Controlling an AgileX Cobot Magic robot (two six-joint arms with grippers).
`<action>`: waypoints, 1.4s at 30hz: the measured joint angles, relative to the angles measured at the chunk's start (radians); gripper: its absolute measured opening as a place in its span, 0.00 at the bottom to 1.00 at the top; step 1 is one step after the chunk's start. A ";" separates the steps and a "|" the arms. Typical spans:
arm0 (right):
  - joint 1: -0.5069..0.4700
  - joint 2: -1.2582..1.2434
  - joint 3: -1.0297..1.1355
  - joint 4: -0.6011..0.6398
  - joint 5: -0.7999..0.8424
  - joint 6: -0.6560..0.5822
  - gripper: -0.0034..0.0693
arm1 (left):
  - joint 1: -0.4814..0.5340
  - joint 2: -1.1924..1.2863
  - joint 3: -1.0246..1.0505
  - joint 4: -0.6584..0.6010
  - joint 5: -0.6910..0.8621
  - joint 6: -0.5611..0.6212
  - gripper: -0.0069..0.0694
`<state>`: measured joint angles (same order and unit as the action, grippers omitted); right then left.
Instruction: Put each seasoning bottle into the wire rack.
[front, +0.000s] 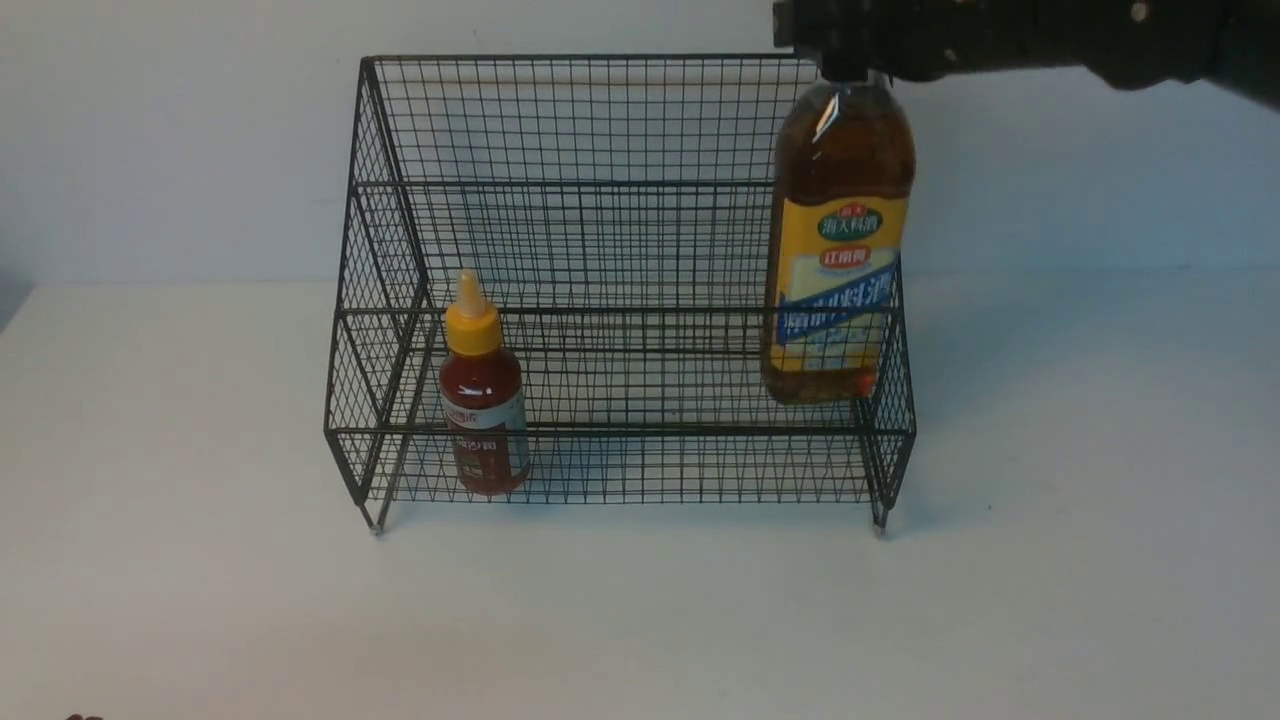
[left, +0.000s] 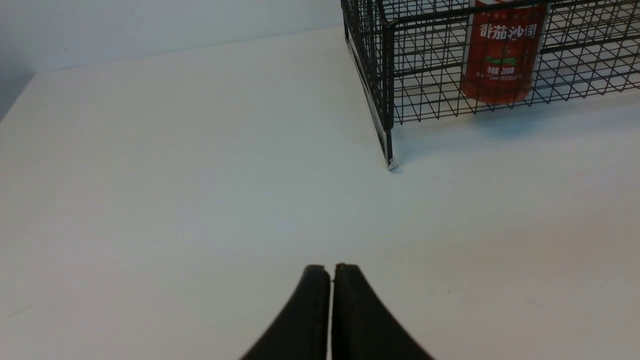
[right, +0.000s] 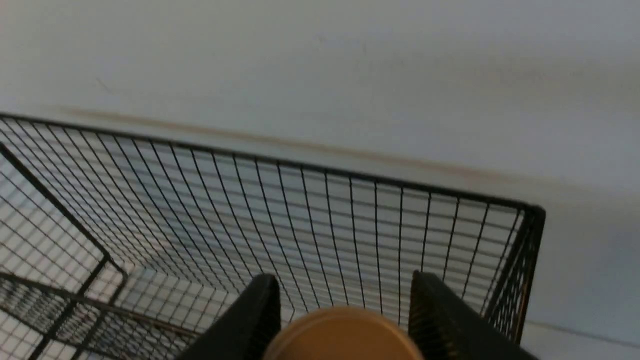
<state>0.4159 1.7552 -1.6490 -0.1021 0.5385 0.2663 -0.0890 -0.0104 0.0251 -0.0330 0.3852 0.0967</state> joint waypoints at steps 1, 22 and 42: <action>0.003 0.000 0.000 0.009 0.021 -0.010 0.48 | 0.000 0.000 0.000 0.000 0.000 0.000 0.08; 0.018 -0.057 -0.027 0.102 0.032 -0.076 0.72 | 0.000 0.000 0.000 0.000 0.000 0.000 0.08; 0.018 -0.626 0.005 -0.029 0.328 -0.116 0.07 | 0.000 0.000 0.000 0.000 0.000 0.000 0.08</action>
<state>0.4337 1.1296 -1.6439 -0.1315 0.8669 0.1502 -0.0890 -0.0104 0.0252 -0.0330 0.3852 0.0967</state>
